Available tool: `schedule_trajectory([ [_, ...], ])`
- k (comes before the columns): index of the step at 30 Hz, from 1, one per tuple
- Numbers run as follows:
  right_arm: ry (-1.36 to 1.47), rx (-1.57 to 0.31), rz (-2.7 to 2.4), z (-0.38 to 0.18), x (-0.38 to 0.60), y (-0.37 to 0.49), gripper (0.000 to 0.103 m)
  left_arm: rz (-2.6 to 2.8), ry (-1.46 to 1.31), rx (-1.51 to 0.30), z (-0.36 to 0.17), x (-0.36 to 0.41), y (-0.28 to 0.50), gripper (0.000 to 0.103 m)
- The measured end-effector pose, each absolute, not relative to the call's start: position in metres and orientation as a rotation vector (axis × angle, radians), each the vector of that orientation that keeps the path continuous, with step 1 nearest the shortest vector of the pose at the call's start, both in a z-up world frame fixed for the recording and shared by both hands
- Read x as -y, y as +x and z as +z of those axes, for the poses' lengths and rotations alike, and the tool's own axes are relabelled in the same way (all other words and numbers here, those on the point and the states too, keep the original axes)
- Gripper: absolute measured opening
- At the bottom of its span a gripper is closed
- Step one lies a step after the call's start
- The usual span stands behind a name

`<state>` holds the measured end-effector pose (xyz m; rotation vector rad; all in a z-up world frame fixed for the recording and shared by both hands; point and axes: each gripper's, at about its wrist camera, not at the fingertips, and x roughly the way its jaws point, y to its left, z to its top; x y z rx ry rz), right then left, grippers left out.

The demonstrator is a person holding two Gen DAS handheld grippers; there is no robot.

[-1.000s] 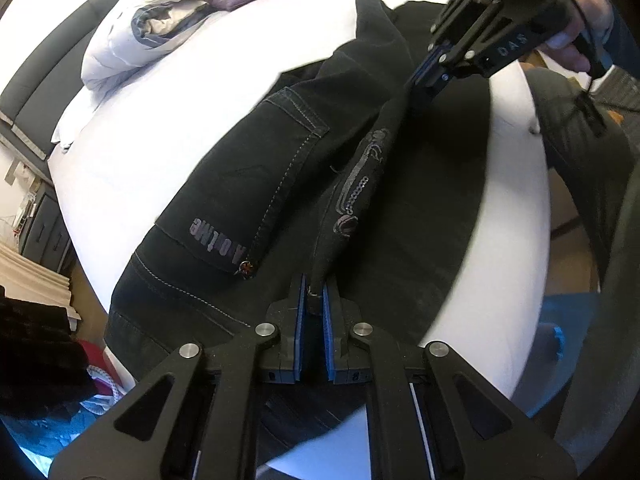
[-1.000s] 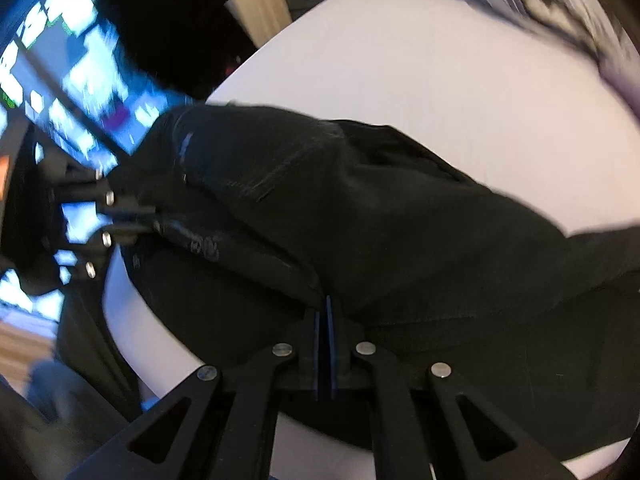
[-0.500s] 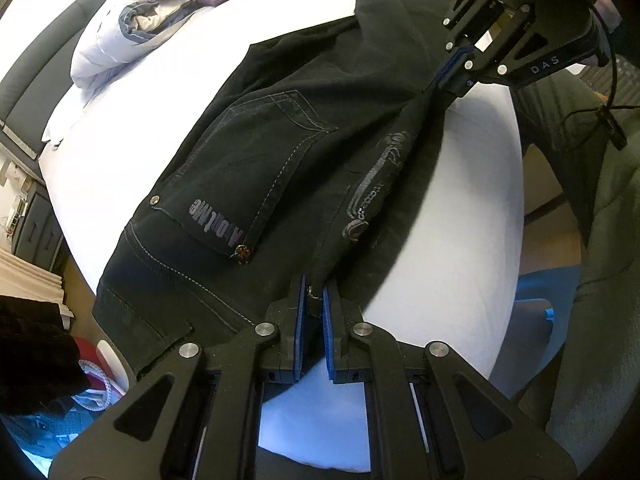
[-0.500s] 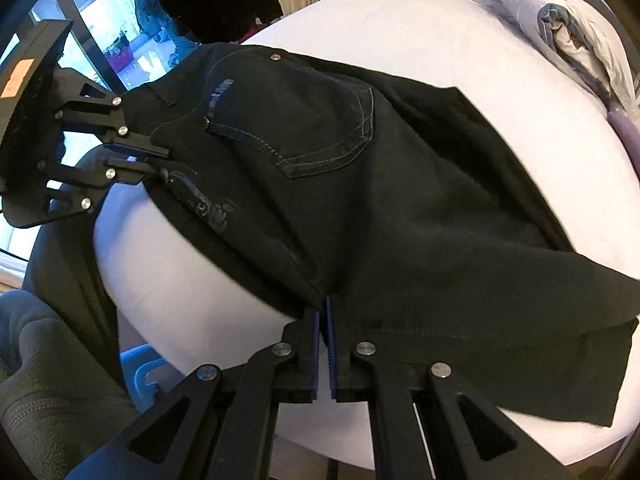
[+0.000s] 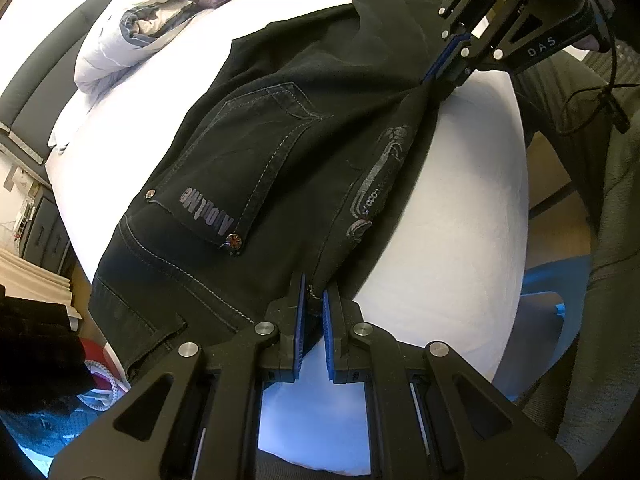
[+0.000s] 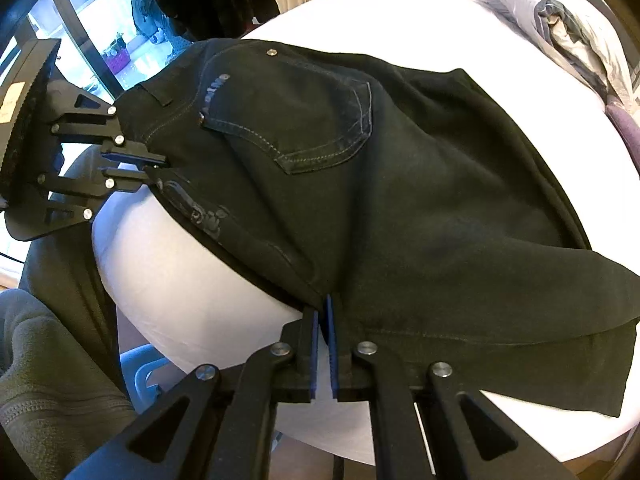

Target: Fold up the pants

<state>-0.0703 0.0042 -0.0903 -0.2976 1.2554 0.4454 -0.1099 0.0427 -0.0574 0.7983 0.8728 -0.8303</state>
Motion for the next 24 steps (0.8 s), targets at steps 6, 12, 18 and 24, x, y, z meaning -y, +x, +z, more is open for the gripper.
schedule_trajectory([
  [6, -0.284, -1.239, 0.430, -0.091, -0.019, -0.078, 0.007, -0.814, 0.783, -0.878, -0.057, -0.044, -0.108, 0.008],
  [12, -0.225, -1.217, 0.443, -0.107, -0.042, -0.100, 0.016, -0.766, 0.732, -0.930, -0.053, -0.050, -0.102, 0.017],
  [18, -0.162, -1.148, 0.526, -0.102, -0.052, -0.117, 0.071, -0.744, 0.639, -0.967, -0.013, -0.065, -0.104, 0.017],
  [24, 0.030, -1.089, 0.509, -0.080, -0.017, -0.130, 0.072, -0.709, 0.444, -0.882, 0.018, -0.026, -0.074, 0.017],
])
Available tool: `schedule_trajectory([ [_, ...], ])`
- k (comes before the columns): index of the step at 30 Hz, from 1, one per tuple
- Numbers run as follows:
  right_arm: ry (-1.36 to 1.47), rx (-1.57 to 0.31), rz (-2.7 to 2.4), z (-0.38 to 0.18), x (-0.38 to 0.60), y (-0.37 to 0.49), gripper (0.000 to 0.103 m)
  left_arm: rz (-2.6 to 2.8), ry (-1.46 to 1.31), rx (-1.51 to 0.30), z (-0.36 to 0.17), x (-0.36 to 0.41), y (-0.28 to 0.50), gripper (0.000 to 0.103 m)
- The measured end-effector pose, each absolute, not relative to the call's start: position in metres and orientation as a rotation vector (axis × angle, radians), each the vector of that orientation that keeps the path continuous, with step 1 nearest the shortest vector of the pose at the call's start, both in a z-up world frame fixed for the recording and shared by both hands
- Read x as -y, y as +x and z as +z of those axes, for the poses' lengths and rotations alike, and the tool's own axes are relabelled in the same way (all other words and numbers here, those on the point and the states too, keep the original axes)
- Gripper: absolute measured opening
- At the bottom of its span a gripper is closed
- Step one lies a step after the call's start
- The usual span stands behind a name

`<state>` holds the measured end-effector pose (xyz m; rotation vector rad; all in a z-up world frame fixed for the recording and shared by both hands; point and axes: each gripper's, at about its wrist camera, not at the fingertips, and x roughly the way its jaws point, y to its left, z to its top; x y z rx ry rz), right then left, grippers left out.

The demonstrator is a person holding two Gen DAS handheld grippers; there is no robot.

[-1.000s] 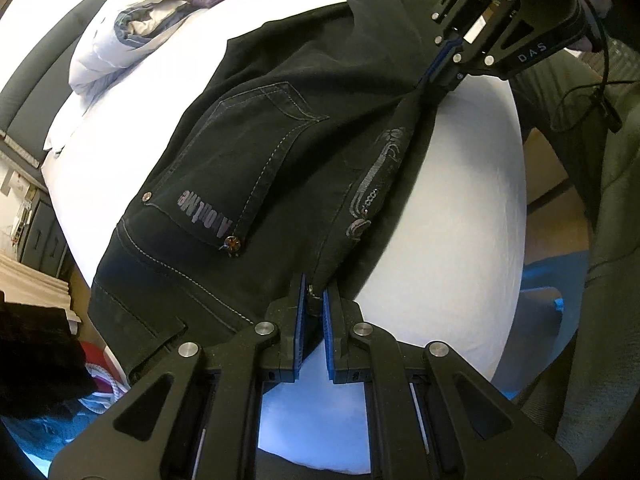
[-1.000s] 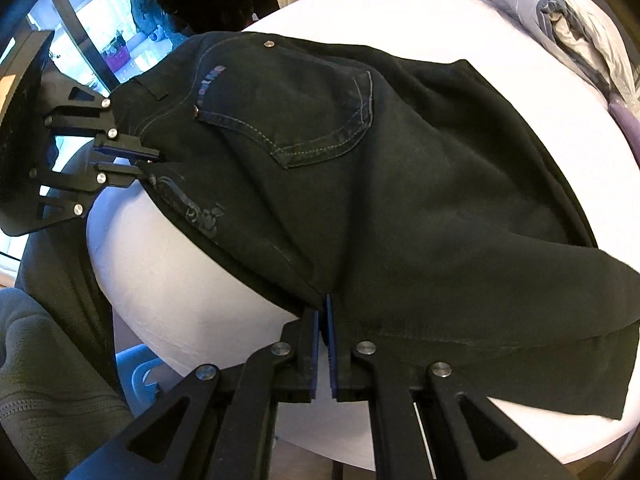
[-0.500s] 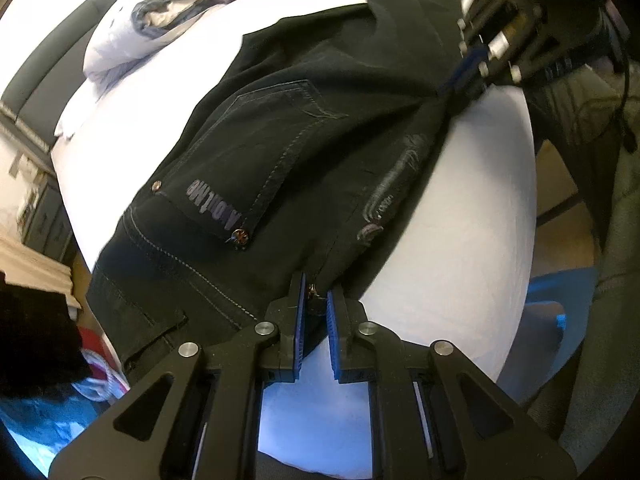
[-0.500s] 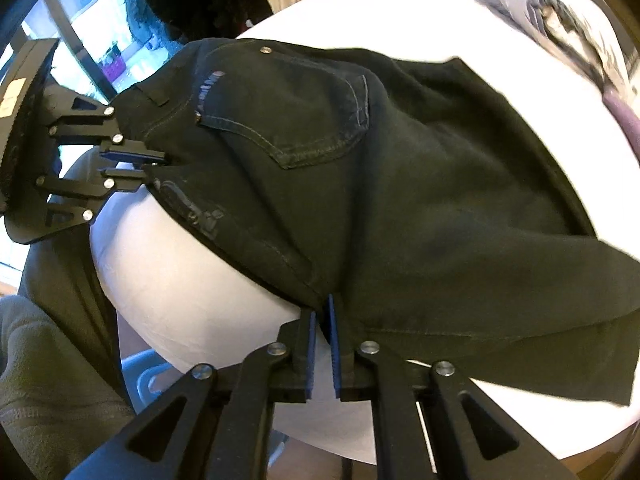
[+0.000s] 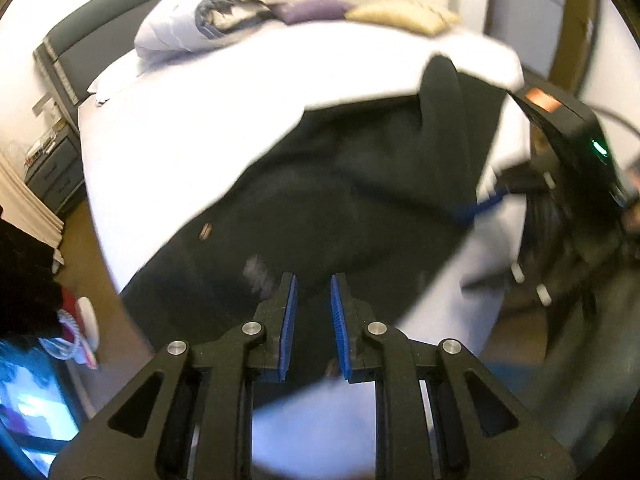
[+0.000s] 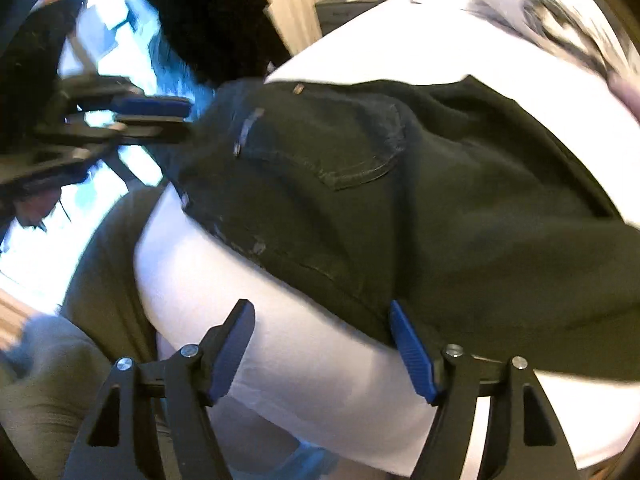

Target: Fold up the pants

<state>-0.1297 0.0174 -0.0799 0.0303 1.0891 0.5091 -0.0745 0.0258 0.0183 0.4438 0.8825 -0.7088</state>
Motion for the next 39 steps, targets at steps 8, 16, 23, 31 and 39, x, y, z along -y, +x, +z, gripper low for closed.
schedule_trajectory([
  [8, 0.584, -0.897, 0.244, -0.055, 0.170, -0.155, 0.072, -0.673, 0.256, -1.140, -0.061, 0.056, -0.020, 0.017],
  [16, 1.081, -0.571, -0.036, -0.062, 0.366, -0.150, 0.065, -0.672, 0.123, -1.209, -0.076, 0.047, -0.002, 0.017],
  [23, 1.189, -0.644, -0.112, -0.101, 0.411, -0.092, 0.061, -0.640, 0.156, -1.200, -0.080, 0.056, -0.007, 0.017],
  [31, 0.970, -0.745, -0.159, -0.065, 0.390, -0.069, 0.005, -0.643, 0.148, -1.189, -0.081, 0.052, -0.011, 0.017],
  [39, 0.798, -0.596, -0.387, 0.094, 0.398, -0.133, 0.078, -0.647, 0.128, -1.174, -0.084, 0.039, -0.013, 0.017],
])
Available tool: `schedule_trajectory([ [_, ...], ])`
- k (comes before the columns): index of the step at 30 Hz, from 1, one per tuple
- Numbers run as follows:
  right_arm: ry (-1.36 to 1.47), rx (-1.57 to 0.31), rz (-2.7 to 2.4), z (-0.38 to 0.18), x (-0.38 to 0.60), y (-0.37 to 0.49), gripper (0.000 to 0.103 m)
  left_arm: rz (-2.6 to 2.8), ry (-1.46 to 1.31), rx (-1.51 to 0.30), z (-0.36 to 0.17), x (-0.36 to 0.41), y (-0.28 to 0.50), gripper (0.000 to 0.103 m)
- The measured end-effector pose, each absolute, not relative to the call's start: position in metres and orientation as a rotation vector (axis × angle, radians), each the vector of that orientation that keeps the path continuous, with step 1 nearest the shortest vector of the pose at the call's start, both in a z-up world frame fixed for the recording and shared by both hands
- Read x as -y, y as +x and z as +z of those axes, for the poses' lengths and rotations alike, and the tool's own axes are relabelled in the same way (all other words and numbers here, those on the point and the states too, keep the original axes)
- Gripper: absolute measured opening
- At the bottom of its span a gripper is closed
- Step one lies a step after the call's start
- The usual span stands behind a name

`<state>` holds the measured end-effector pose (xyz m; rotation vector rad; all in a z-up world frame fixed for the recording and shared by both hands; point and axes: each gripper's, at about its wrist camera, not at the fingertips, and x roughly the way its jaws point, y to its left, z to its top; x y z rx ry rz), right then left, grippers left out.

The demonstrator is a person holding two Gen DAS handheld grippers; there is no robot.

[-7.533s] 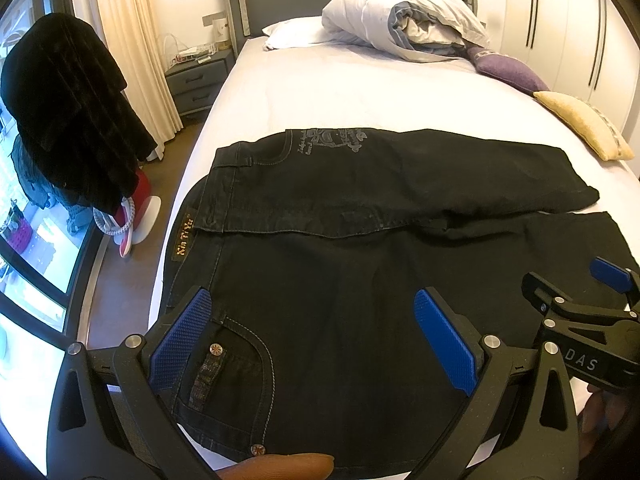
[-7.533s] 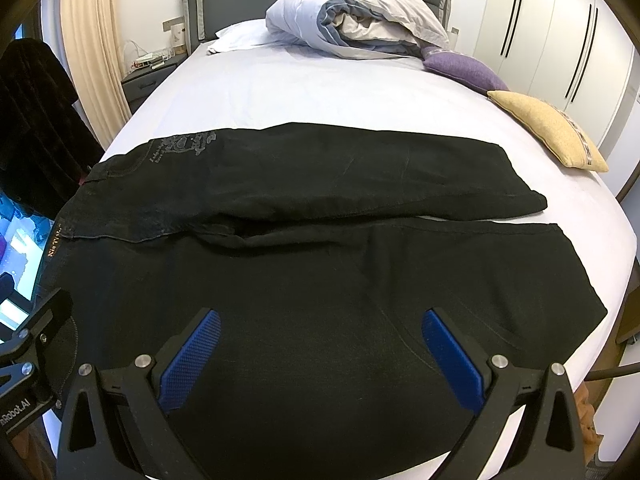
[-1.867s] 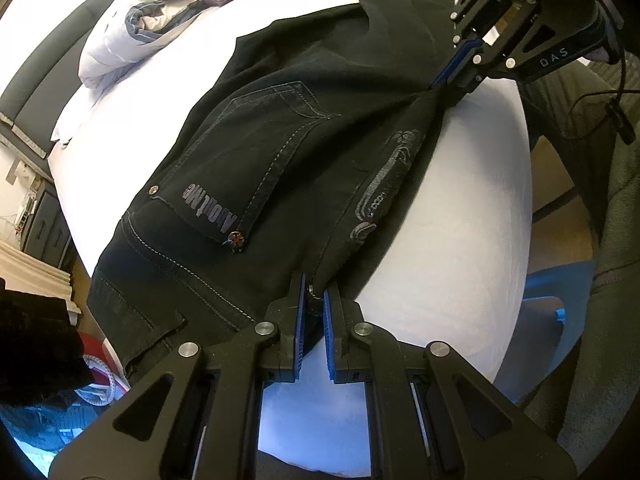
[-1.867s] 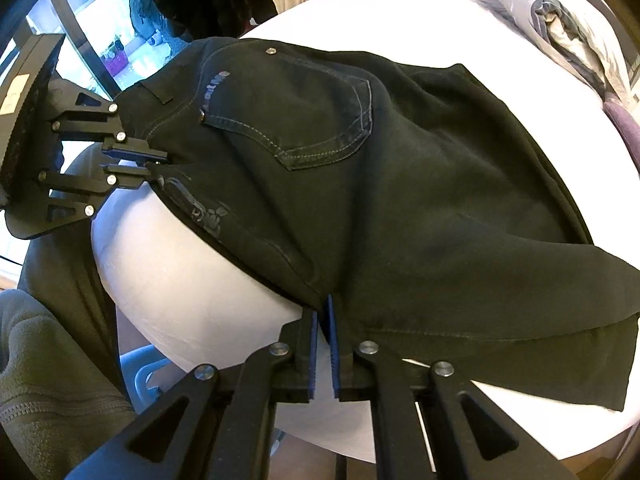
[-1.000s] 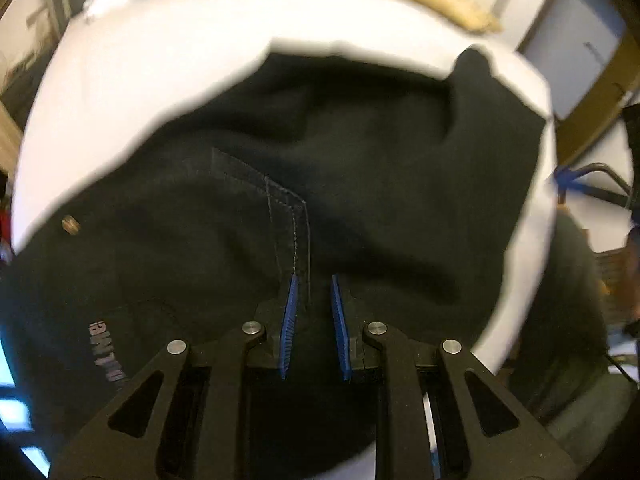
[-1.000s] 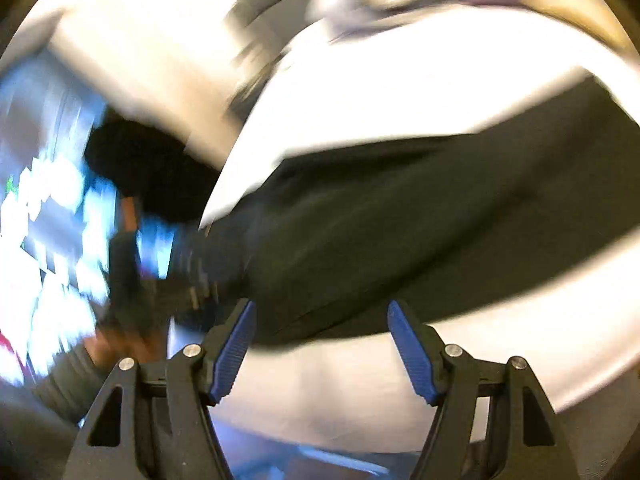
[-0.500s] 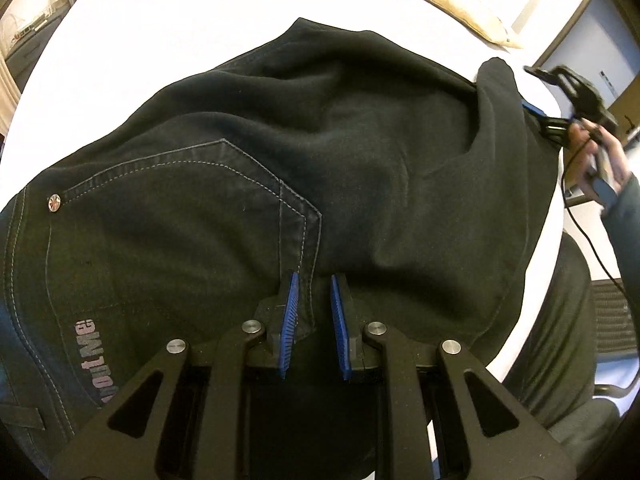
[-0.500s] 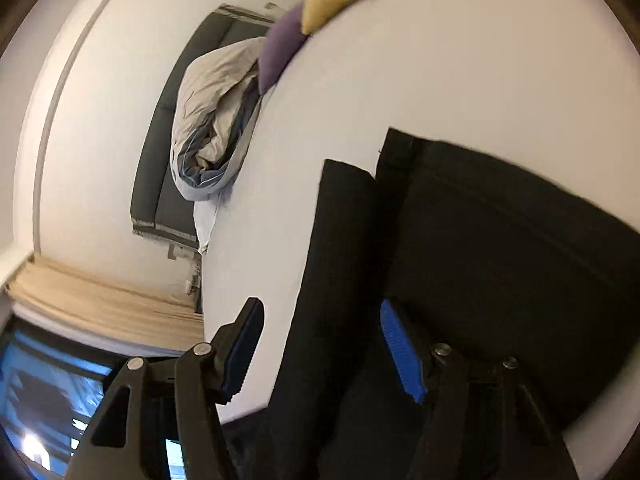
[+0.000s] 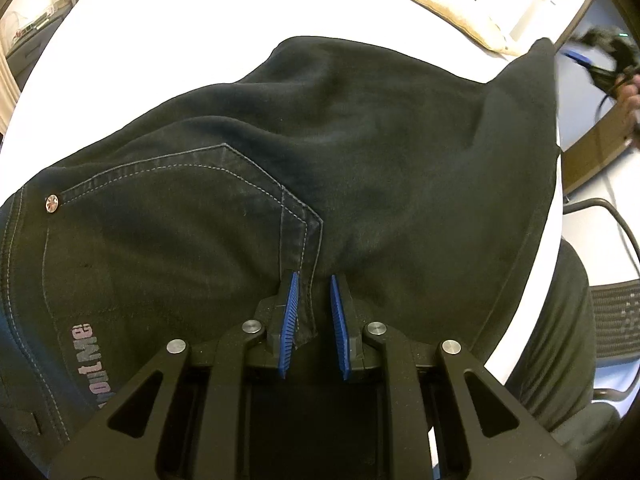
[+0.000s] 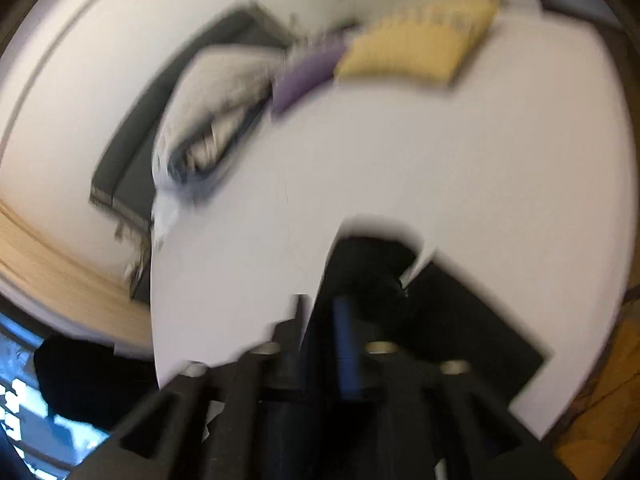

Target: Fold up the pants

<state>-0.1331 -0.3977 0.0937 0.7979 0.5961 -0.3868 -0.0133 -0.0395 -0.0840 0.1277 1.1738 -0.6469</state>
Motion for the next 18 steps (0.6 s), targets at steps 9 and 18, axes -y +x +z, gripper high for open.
schedule_trajectory([
  [9, 0.922, -0.519, -0.354, 0.036, 0.431, -0.199, 0.088, -0.642, 0.145, -1.165, -0.082, 0.040, -0.020, 0.017],
  [18, 1.310, -0.604, -0.231, -0.113, 0.422, -0.199, 0.069, -0.623, 0.171, -1.164, -0.079, 0.052, -0.024, 0.017],
])
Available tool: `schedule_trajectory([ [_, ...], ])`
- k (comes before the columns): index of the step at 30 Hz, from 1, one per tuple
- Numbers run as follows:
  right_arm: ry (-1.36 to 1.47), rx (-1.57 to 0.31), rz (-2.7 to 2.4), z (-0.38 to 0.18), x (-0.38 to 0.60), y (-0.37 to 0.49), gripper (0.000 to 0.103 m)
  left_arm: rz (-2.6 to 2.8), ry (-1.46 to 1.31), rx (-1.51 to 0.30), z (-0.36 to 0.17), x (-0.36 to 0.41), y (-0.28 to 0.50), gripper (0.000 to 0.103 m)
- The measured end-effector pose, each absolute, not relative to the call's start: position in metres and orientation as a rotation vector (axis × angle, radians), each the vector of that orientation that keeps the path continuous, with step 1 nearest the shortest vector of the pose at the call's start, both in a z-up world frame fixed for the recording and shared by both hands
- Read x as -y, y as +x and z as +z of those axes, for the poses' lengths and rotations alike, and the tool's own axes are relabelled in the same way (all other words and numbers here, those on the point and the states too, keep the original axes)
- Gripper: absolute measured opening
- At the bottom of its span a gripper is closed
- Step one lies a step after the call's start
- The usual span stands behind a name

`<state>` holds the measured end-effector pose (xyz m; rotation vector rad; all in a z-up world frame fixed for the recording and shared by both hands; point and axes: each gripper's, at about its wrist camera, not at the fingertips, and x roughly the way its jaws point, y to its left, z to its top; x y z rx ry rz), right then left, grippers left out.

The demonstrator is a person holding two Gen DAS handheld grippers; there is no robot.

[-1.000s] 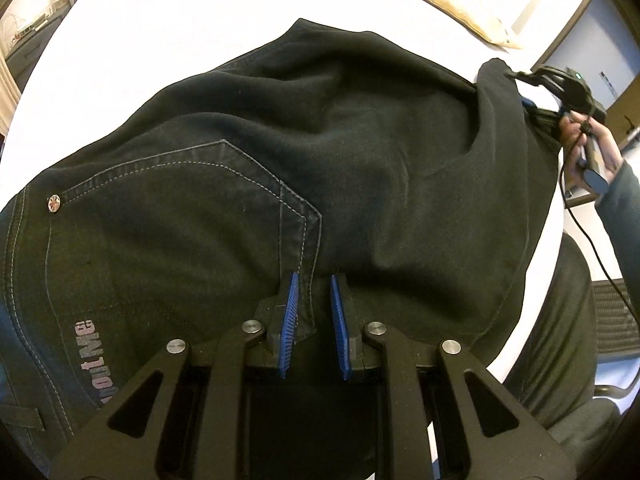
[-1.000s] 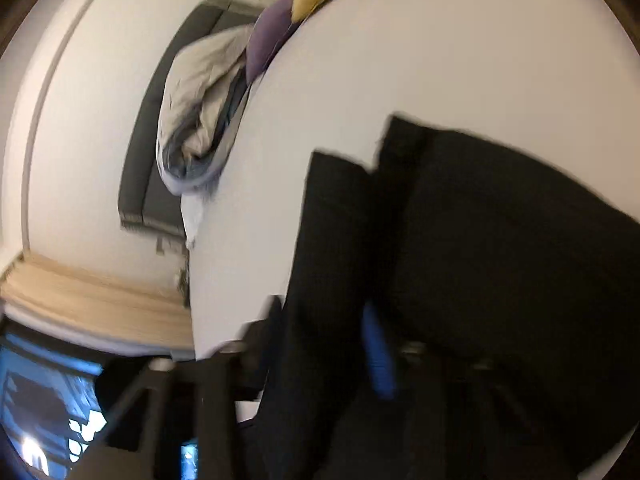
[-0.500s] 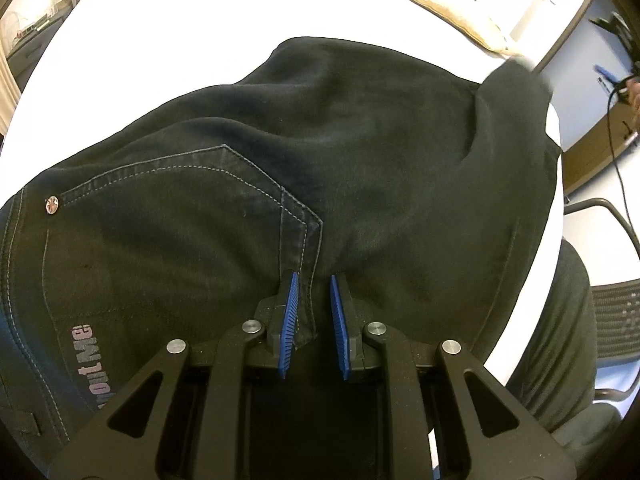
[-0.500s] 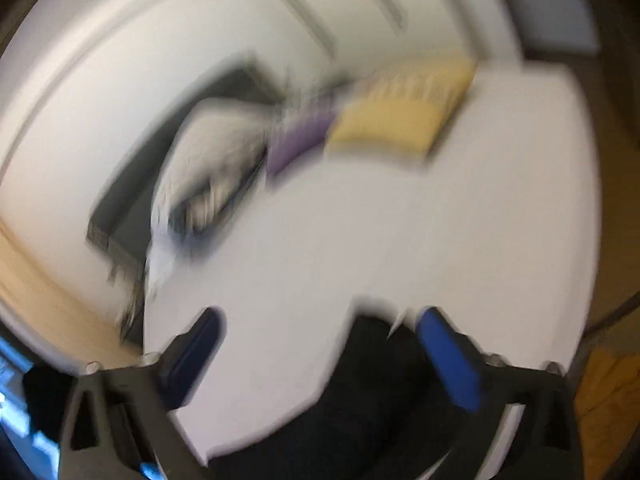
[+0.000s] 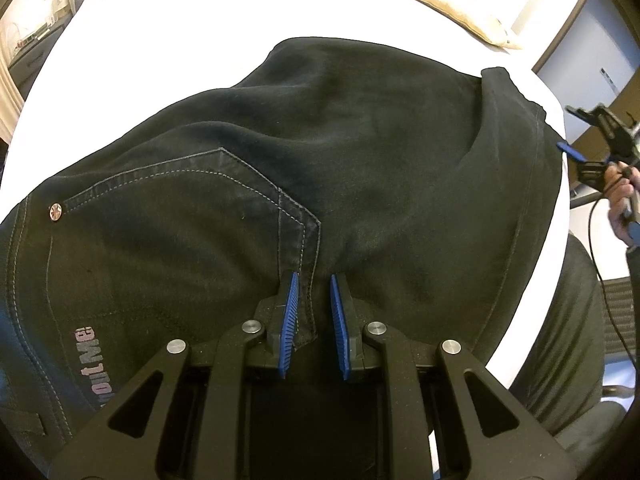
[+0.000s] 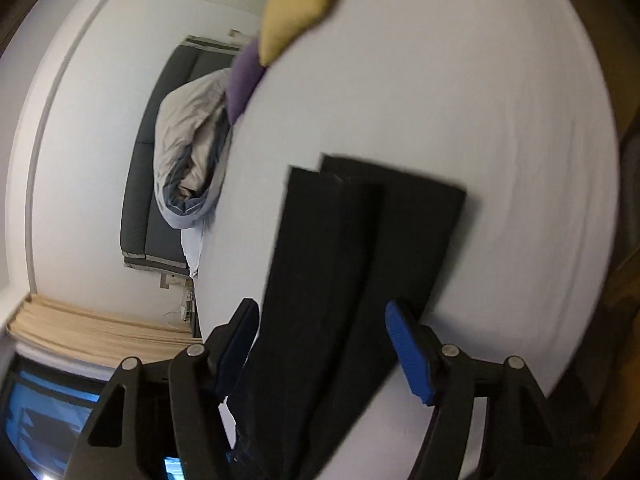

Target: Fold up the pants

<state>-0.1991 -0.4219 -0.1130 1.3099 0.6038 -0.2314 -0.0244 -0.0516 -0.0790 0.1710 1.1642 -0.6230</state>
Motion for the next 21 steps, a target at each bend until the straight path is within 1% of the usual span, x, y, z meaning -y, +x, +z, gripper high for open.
schedule_trajectory([
  [3, 1.311, -0.600, -0.229, -0.119, 0.427, -0.185, 0.069, -0.617, 0.169, -1.164, -0.079, 0.054, -0.025, 0.017],
  [7, 1.356, -0.604, -0.208, -0.131, 0.439, -0.167, 0.063, -0.615, 0.163, -1.160, -0.078, 0.055, -0.026, 0.017],
  [9, 1.359, -0.606, -0.203, -0.131, 0.444, -0.161, 0.058, -0.617, 0.160, -1.159, -0.078, 0.055, -0.025, 0.017],
  [12, 1.370, -0.617, -0.205, -0.133, 0.451, -0.155, 0.039, -0.619, 0.157, -1.157, -0.079, 0.054, -0.025, 0.017],
  [13, 1.356, -0.627, -0.211, -0.133, 0.451, -0.153, 0.022, -0.620, 0.156, -1.156, -0.079, 0.053, -0.025, 0.017],
  [14, 1.336, -0.640, -0.221, -0.132, 0.451, -0.152, 0.009, -0.620, 0.154, -1.155, -0.079, 0.053, -0.025, 0.017],
  [16, 1.297, -0.633, -0.247, -0.125, 0.447, -0.157, 0.007, -0.619, 0.149, -1.155, -0.079, 0.052, -0.025, 0.017],
  [21, 1.189, -0.474, -0.329, -0.077, 0.439, -0.207, 0.005, -0.611, 0.144, -1.151, -0.079, 0.050, -0.026, 0.017],
])
